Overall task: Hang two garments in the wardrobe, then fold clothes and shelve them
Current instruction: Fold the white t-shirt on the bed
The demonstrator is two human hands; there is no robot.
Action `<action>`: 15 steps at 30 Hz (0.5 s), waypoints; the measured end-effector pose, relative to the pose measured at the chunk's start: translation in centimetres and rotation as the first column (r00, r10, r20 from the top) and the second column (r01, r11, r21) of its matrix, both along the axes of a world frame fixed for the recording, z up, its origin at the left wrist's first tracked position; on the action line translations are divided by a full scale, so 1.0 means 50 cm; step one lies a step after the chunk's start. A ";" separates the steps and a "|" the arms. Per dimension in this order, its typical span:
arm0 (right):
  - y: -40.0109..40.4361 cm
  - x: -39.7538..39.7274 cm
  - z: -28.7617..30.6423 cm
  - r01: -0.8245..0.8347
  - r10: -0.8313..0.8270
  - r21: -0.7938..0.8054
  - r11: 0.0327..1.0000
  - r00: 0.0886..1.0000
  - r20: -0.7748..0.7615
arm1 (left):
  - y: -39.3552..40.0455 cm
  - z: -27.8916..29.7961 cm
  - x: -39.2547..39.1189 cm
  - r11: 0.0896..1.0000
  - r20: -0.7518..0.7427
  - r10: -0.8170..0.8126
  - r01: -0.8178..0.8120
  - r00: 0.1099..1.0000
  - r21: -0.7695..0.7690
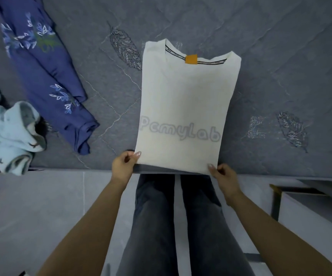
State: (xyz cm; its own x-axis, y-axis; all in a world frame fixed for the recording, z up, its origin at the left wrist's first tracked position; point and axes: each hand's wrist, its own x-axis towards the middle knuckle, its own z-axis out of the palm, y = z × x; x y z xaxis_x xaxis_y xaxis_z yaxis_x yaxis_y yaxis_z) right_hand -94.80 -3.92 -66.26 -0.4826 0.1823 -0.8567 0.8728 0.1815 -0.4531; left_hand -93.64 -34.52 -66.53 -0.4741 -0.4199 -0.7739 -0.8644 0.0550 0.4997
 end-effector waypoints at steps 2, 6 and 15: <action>0.010 0.012 0.003 -0.031 0.031 -0.015 0.999 0.999 0.028 | -0.010 0.001 0.013 0.999 0.022 -0.034 0.035 0.999 -0.030; 0.016 0.010 0.011 -0.053 0.053 -0.003 0.999 0.998 0.019 | -0.010 0.006 -0.007 0.991 0.006 -0.126 0.126 0.992 -0.055; 0.000 -0.262 -0.017 0.099 -0.080 0.058 0.993 0.960 -0.269 | -0.015 -0.008 -0.359 0.983 -0.319 -0.106 0.050 0.942 -0.177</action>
State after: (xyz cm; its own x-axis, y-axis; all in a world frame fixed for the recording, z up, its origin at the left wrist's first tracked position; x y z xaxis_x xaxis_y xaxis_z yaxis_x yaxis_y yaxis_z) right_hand -107.90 -3.90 -67.11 -0.6698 0.2903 -0.6835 0.7370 0.1477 -0.6595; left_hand -111.58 -35.25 -66.93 -0.7247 -0.4794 -0.4950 -0.6455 0.2209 0.7311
